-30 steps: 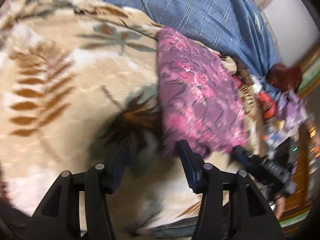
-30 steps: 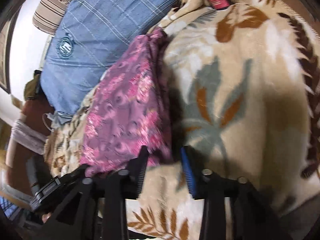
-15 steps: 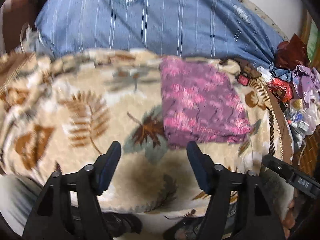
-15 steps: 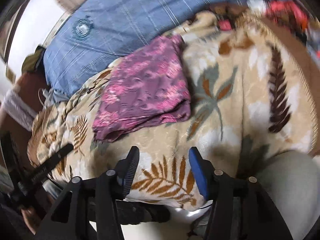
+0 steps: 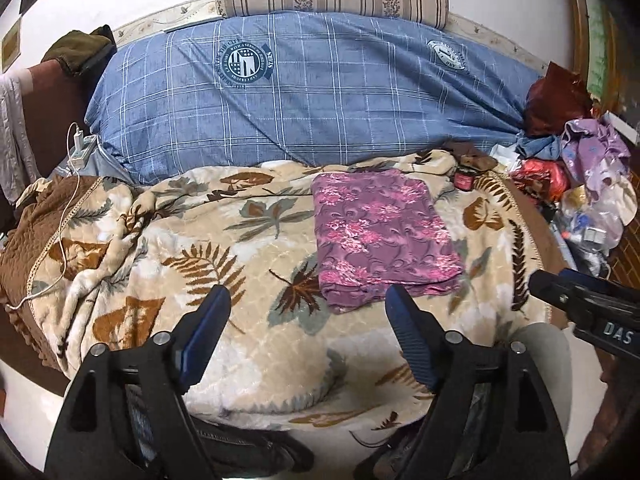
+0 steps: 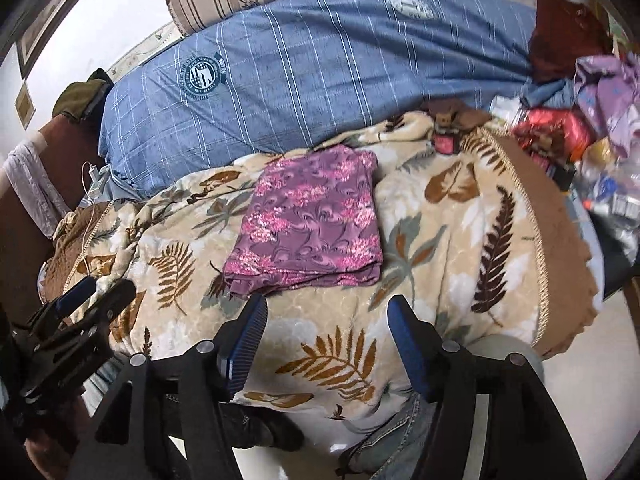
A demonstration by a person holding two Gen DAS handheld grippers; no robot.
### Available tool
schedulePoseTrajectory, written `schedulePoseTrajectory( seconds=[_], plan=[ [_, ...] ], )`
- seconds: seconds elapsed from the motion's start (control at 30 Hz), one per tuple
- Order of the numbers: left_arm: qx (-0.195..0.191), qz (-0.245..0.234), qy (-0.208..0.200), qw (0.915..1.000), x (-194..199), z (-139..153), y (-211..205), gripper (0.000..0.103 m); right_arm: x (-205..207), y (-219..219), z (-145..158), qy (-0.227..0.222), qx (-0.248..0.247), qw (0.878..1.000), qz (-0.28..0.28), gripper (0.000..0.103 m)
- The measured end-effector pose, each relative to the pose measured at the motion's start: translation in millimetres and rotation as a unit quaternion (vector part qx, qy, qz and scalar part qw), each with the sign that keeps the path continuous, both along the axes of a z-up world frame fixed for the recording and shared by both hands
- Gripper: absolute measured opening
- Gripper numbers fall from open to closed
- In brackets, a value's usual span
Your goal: Fold small clothes
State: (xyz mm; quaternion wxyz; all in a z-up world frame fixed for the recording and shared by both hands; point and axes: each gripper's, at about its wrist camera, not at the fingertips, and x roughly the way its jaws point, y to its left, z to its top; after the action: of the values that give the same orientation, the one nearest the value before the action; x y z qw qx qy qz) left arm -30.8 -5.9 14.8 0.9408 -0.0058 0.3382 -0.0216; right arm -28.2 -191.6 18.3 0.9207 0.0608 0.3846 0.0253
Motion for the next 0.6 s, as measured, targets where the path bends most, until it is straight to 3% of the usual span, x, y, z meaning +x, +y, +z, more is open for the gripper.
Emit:
schedulePoseTrajectory(
  seconds=[0.6],
  plan=[
    [0.001, 0.001, -0.007, 1.0000, -16.0, 18.8, -11.1, 0.081, -4.2, 16.3, 10.2, 0.000, -0.025, 1.000, 0.007, 0.069]
  ],
)
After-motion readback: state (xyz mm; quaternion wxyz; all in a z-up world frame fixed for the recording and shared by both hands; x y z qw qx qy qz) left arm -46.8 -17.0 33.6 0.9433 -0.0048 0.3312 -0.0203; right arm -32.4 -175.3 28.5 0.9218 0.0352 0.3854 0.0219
